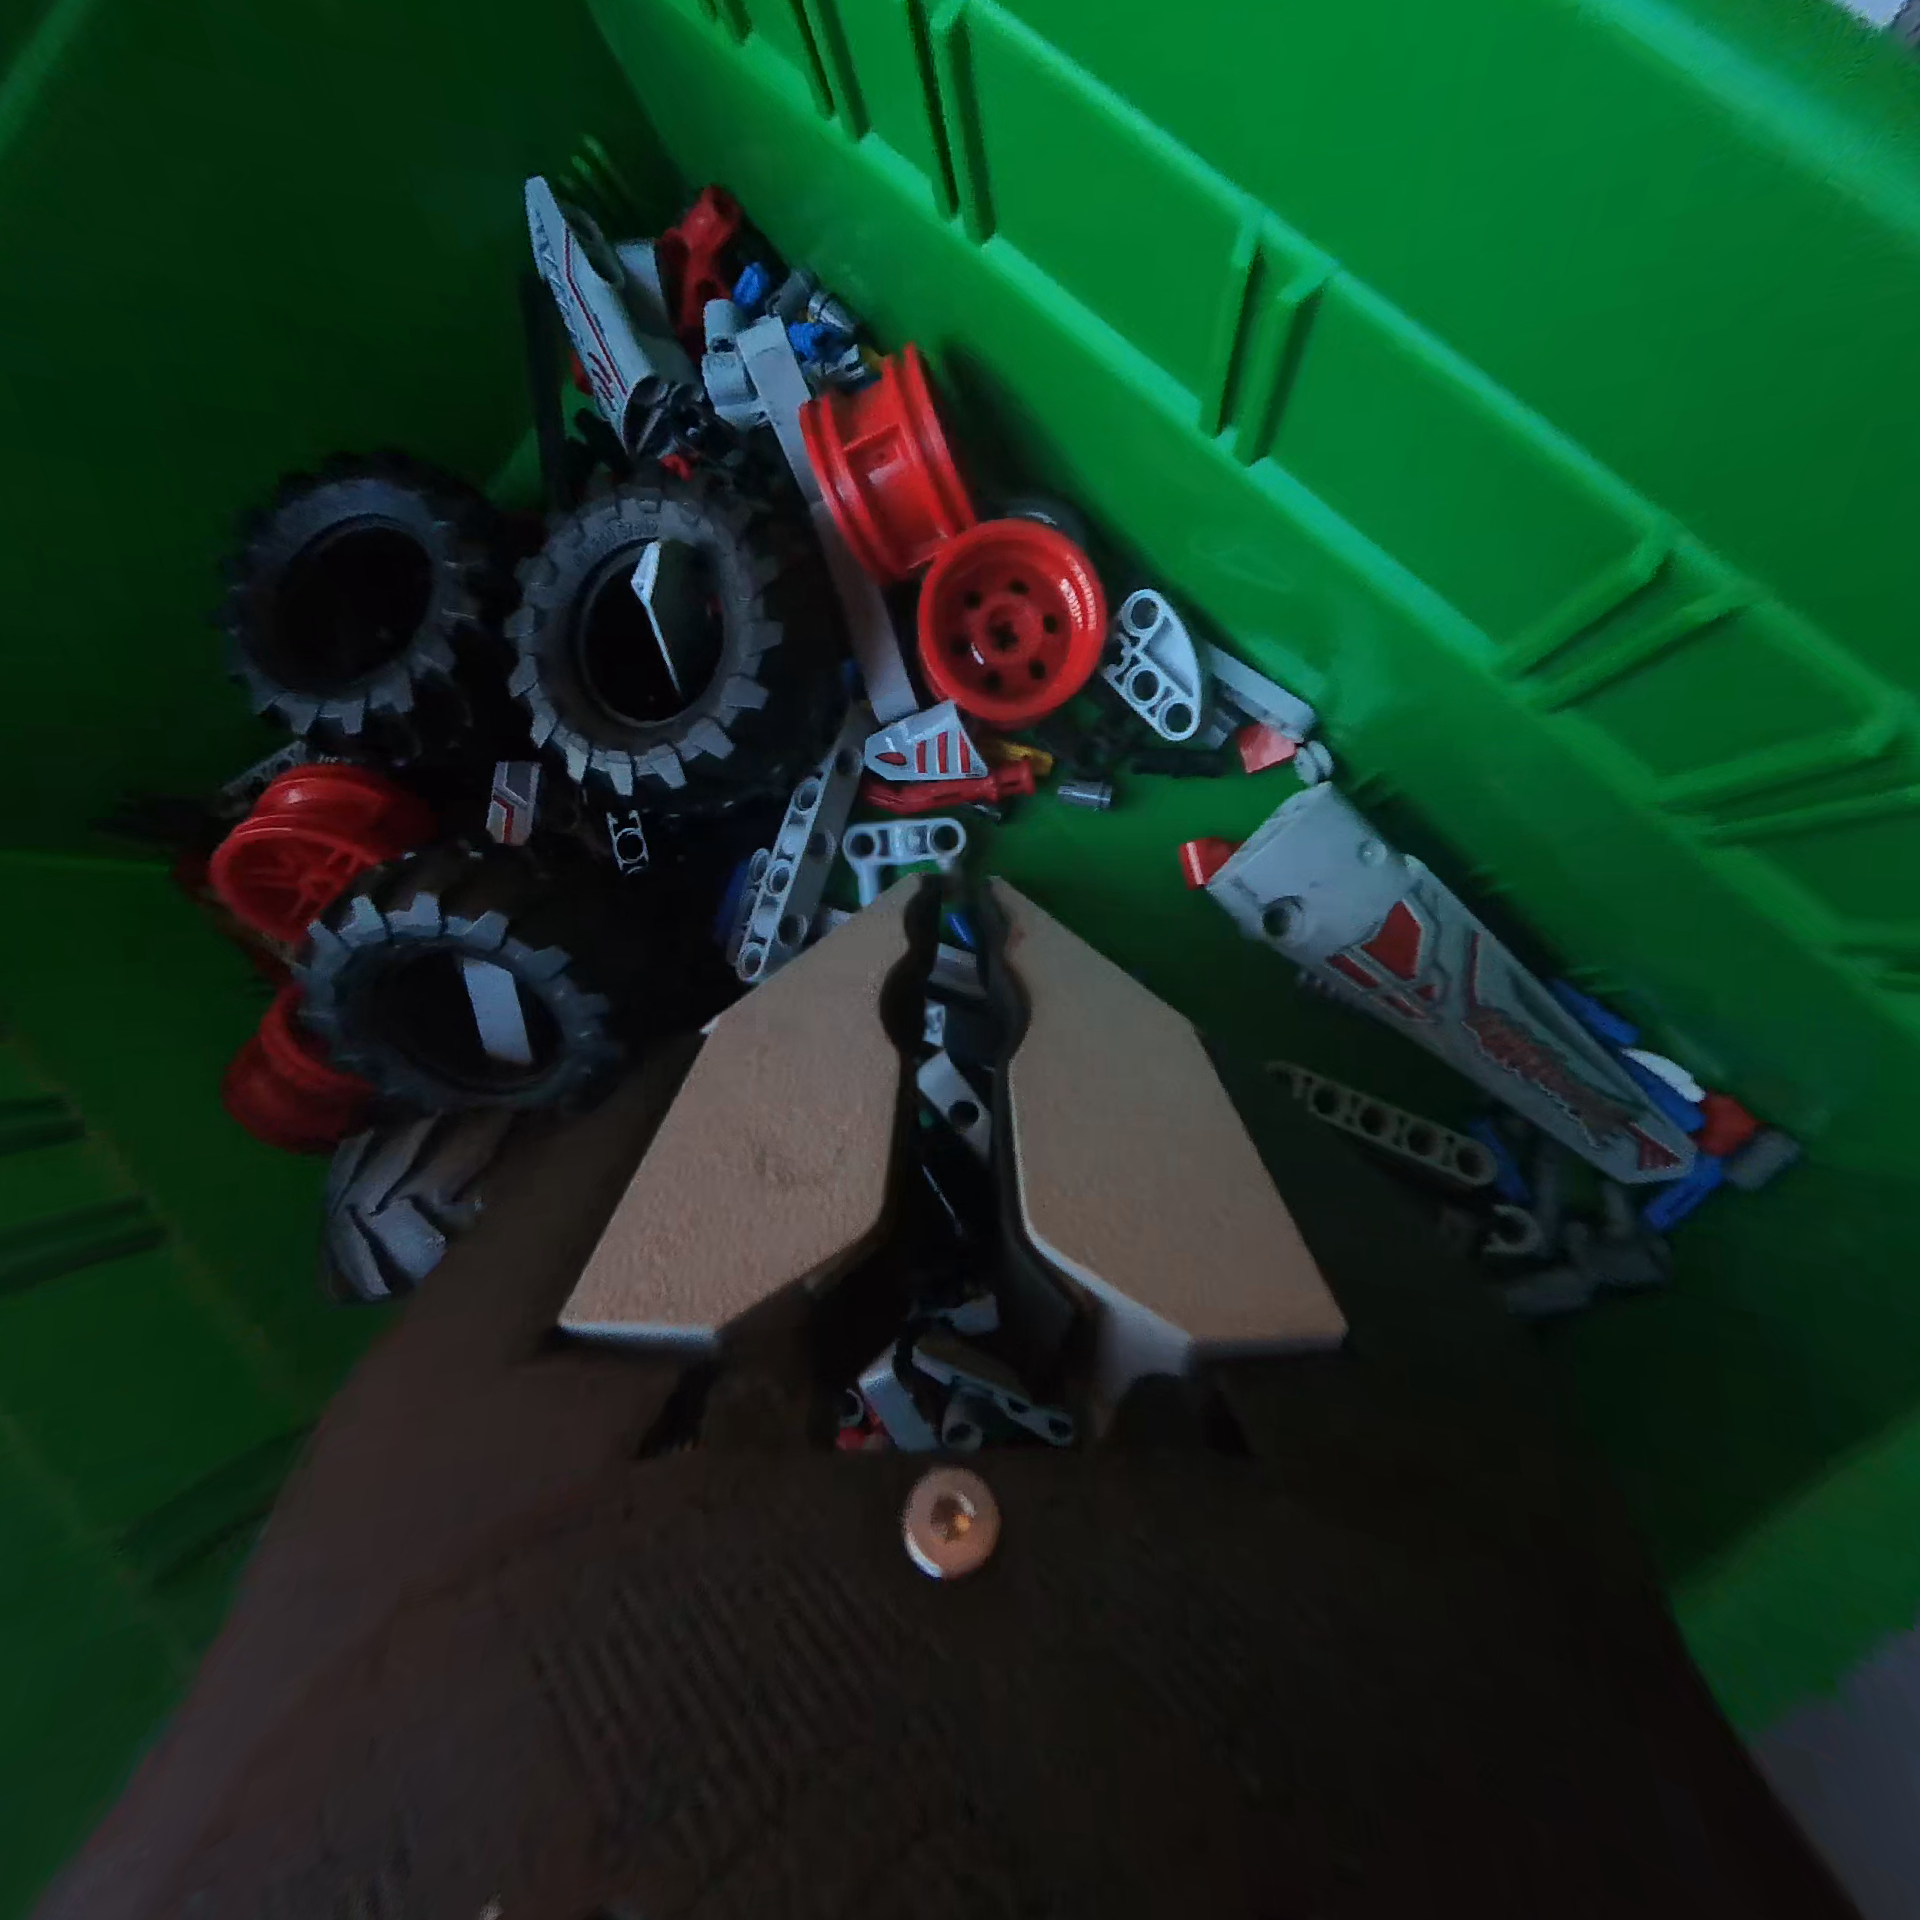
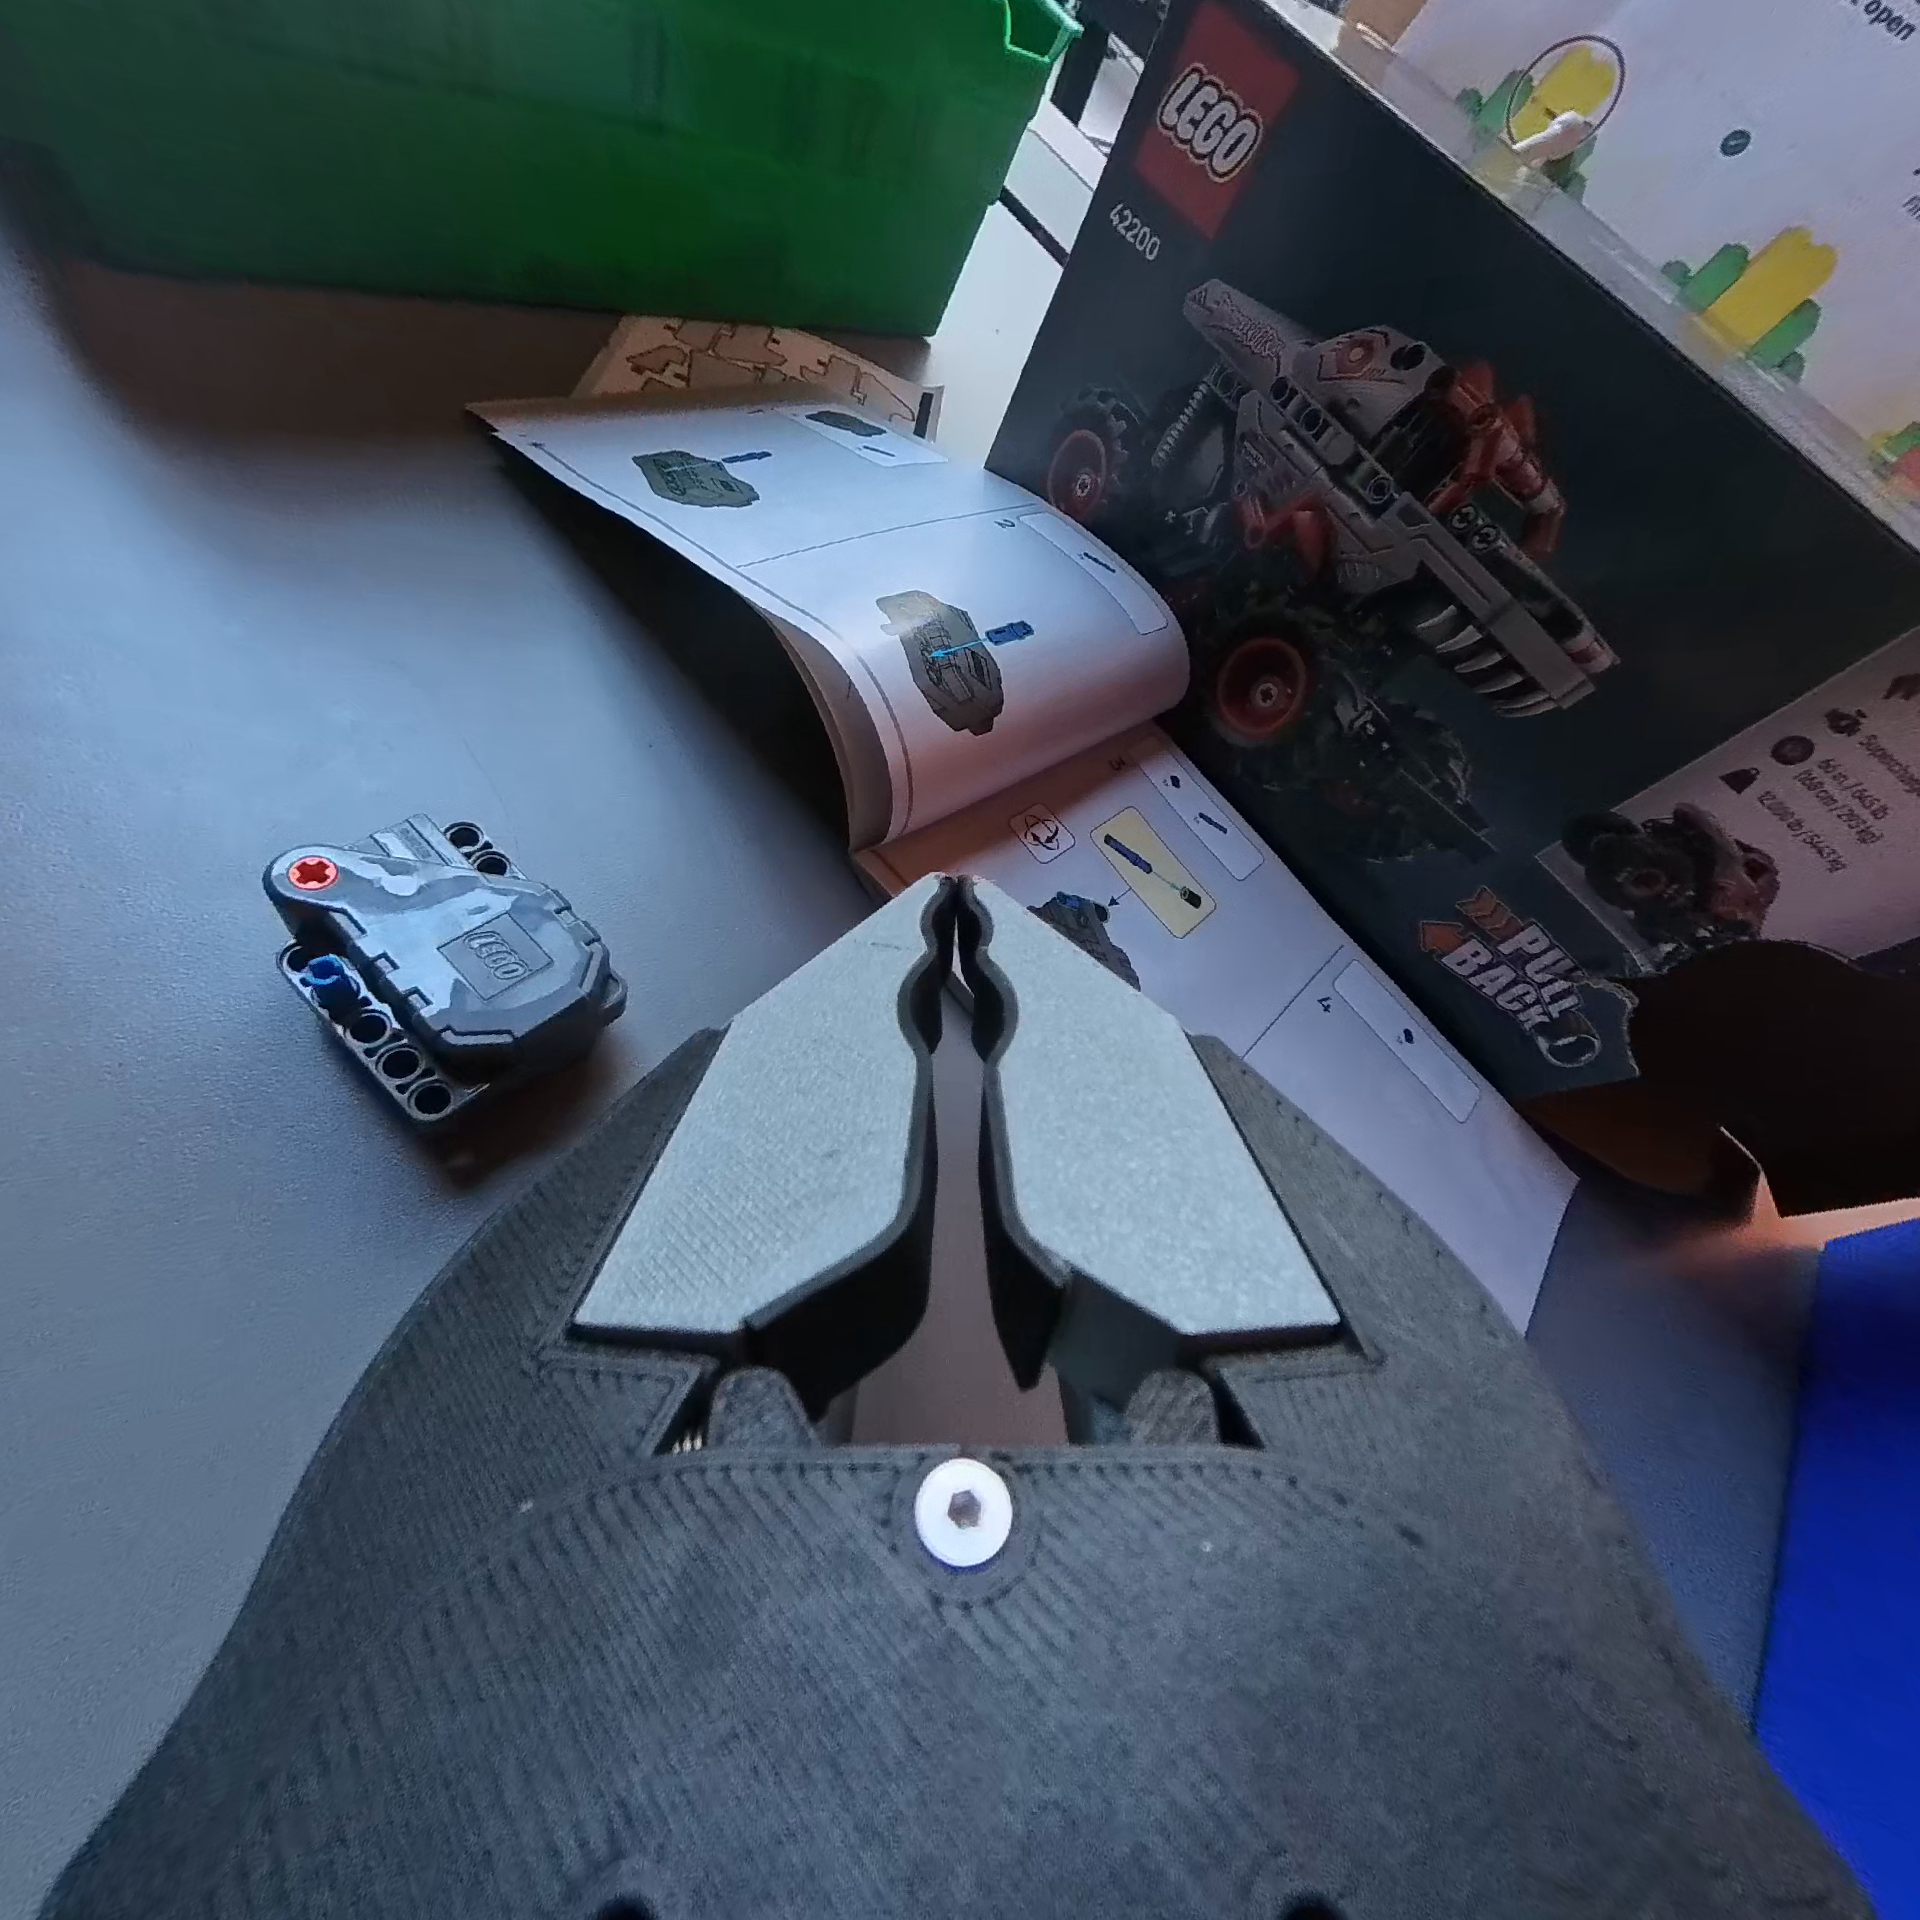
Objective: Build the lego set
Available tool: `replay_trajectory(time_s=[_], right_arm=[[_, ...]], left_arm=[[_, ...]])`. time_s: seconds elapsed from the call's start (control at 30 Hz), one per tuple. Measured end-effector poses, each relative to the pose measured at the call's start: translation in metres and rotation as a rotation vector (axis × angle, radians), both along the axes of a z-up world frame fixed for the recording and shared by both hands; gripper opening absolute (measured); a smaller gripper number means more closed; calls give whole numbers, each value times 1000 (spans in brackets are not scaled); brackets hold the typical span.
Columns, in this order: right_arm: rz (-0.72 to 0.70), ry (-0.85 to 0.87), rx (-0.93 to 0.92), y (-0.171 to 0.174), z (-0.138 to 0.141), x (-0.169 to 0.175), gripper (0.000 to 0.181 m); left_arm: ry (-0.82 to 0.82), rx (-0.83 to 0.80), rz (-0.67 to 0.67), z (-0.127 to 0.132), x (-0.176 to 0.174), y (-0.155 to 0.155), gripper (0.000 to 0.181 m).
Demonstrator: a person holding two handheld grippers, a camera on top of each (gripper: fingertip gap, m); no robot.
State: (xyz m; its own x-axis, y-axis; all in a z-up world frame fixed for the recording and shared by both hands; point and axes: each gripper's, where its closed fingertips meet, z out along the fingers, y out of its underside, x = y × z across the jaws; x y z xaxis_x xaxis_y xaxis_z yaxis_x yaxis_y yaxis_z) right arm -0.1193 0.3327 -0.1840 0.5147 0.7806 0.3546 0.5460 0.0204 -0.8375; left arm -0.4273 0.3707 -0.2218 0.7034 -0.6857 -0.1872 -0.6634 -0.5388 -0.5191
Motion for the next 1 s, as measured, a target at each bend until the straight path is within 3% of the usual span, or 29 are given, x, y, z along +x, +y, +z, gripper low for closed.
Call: replay_trajectory(time_s=[0.47,0.8,1.0], right_arm=[[9,-6,2,-1,0,-1,0],[11,-6,1,-1,0,-1,0],[11,-9,-1,-1,-1,-1,0]], left_arm=[[-106,-77,8,0,3,-5,2],[-88,-48,-9,4,4,-3,2],[-213,-53,-2,18,12,-3,2]])
